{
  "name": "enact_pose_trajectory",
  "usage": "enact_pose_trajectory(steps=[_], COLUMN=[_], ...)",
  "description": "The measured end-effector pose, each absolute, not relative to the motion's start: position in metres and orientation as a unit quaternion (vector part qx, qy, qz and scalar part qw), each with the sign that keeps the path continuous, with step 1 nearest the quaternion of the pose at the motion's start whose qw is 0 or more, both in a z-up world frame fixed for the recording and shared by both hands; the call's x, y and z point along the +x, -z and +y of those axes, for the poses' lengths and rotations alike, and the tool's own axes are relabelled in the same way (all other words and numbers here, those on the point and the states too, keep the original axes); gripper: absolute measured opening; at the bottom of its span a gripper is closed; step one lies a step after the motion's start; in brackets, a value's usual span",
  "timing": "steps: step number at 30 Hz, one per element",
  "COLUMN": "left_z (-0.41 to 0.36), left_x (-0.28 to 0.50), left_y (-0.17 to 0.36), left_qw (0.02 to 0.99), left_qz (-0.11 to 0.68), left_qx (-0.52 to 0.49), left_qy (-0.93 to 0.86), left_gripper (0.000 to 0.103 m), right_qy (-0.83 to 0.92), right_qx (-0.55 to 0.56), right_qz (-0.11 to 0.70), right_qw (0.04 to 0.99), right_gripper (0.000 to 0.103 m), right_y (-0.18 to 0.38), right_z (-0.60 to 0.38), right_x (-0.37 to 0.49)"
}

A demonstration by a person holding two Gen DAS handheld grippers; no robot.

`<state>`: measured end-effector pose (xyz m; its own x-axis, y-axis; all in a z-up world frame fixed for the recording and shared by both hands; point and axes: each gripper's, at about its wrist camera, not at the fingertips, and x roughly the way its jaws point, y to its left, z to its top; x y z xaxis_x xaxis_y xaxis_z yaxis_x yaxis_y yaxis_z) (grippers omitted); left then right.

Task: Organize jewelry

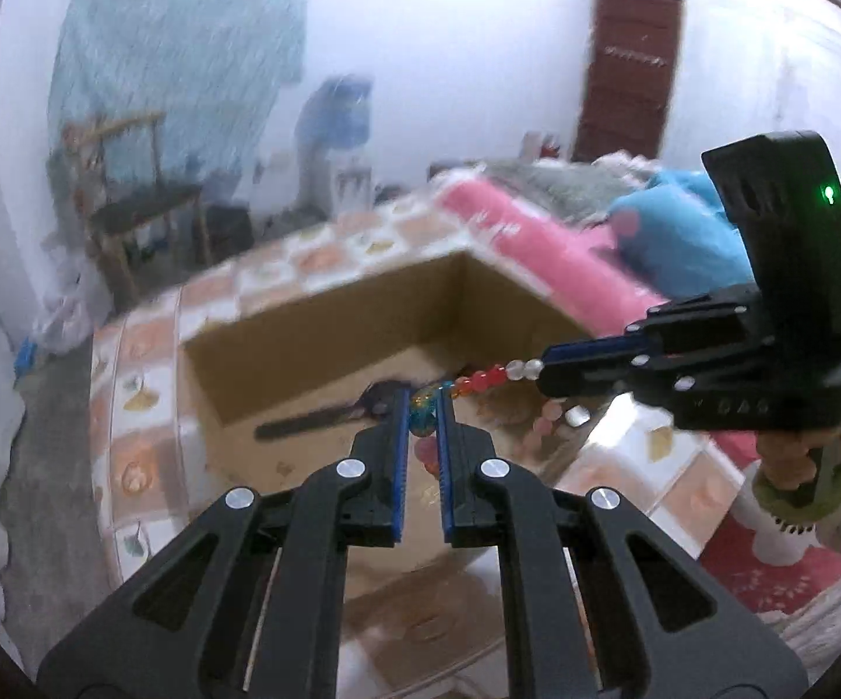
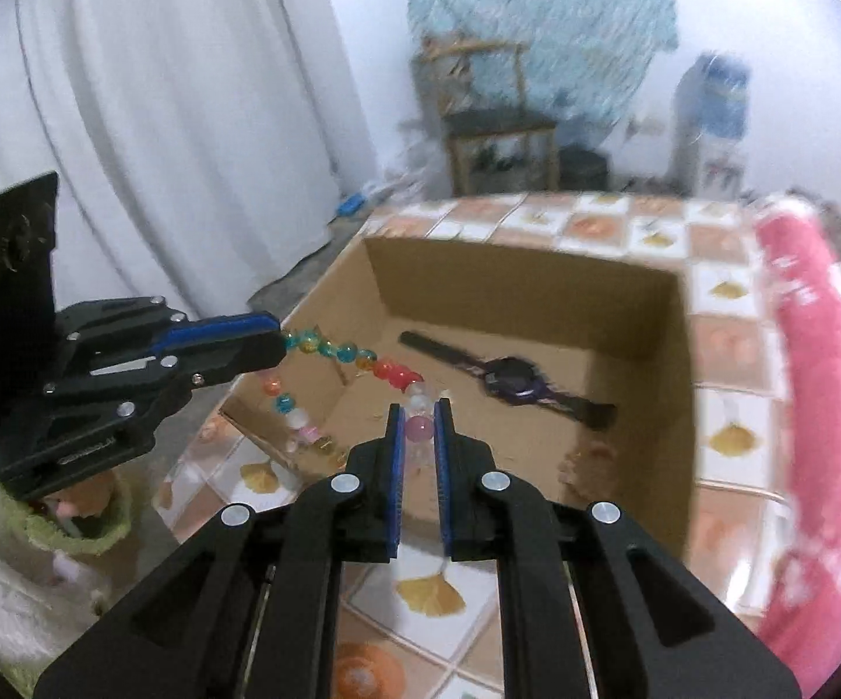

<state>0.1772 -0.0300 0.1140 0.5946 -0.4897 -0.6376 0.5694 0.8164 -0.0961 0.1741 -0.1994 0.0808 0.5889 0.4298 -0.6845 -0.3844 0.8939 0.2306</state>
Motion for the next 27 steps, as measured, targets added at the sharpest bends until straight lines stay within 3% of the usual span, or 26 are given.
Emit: enact_pose_trajectory(steps=[17,21,26,27], left_z=[-0.021,-0.013,0.001,0.006], left_x=[0.225,0.224,0.221,0.22], left_y=[-0.047,-0.054,-0.069,-0.074], left_qw=[0.779,0.784,0.803,0.81], left_qz=[0.517,0.516,0.501,0.494], left_qx=[0.168,0.155,0.12,0.109], left_qy=[0.313,0.31,0.299,0.297], left_gripper=[0.01,0.018,0.019,0.02], right_qy=[-0.34,-0.334,-0.335,-0.334], right_qx=[0.02,0.031,0.053,0.057], right_qz=[0.655,0.683,0.668,0.66], right_qw=[0.675,0.649,0.662,0.671], right_gripper=[0.011,0.011,0.012,0.018], right_y=[0.015,0.03,0.022,0.017], right_z=[-0.14,-0.139,-0.147,-0.15], right_x=[0.269,0.275,0.271,0.269])
